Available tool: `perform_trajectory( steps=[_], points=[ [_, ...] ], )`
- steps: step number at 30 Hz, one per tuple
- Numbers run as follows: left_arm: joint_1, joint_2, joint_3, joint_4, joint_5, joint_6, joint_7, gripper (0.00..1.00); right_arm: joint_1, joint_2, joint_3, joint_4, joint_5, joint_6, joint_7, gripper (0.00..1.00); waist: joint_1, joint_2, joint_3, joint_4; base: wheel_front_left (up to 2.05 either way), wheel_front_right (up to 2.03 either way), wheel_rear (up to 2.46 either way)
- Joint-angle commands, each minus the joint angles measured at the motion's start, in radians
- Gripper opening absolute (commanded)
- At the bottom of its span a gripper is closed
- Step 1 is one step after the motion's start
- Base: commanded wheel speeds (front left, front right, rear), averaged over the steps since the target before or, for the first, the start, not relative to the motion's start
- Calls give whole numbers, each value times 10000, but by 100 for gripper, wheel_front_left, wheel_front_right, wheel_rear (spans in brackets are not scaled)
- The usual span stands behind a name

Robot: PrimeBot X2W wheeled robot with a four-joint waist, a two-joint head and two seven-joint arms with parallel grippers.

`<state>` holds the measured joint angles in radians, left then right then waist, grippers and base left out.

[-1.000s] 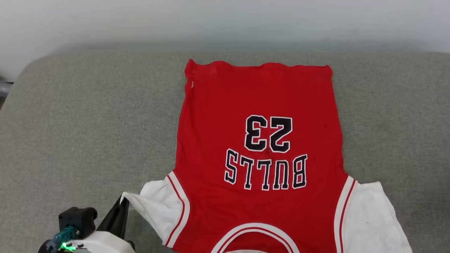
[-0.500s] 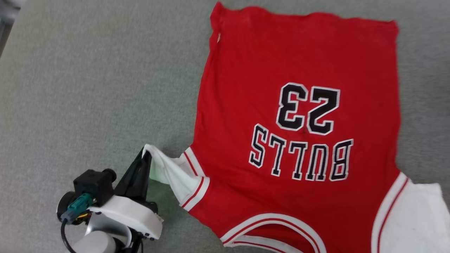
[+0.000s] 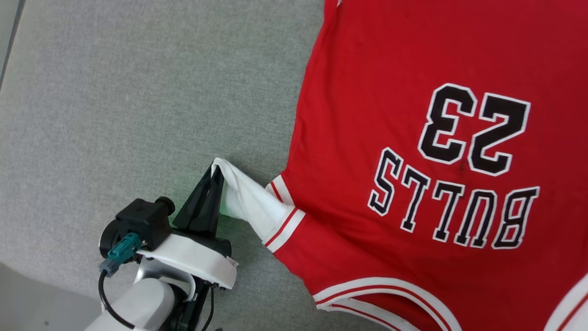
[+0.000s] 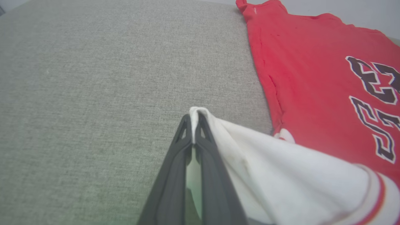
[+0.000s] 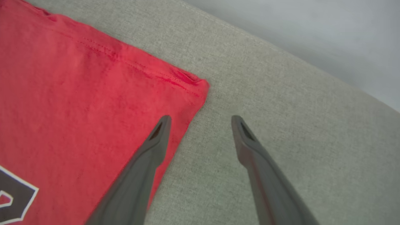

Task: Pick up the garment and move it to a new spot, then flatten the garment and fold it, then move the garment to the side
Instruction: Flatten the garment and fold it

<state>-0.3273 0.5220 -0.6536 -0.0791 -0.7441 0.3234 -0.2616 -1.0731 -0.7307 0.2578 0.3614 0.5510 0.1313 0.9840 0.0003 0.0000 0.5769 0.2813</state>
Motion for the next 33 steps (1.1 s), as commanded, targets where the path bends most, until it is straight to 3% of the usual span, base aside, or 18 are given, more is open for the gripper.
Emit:
perform_trajectory(
  steps=[1,6,12,13,14,15,24,33],
  points=[
    [-155,-143,101,45,117,-86,-44,0,-182,39,-43,240,-15,-10,84,100,-3,0,349,288,0,0,0],
    [-220,-516,308,180,404,-346,-37,0,143,194,-64,823,-78,-8,94,100,-3,0,704,485,0,0,0],
    [-168,-861,479,481,640,-646,-34,0,1191,3,659,1281,-32,-4,449,100,-3,0,811,540,0,0,0],
    [-172,-897,513,540,650,-678,-34,0,1259,-44,705,1292,2,-4,440,82,-3,0,809,539,0,0,0],
    [-179,-942,547,590,681,-734,-34,0,1265,-98,750,1252,-12,-4,322,34,-3,0,801,535,0,0,0],
    [-178,-990,585,649,707,-762,-34,0,1236,-119,740,1238,-3,-4,208,0,-3,0,777,526,0,0,0],
    [270,-1161,934,1108,858,-1006,-34,0,472,-140,872,807,-10,-11,-1667,0,-3,0,-177,173,0,0,0],
    [1159,-1021,1295,1411,683,-1025,-36,0,1745,-1240,1865,-325,878,-11,-3227,0,-3,0,-1782,-562,0,0,0]
  ],
)
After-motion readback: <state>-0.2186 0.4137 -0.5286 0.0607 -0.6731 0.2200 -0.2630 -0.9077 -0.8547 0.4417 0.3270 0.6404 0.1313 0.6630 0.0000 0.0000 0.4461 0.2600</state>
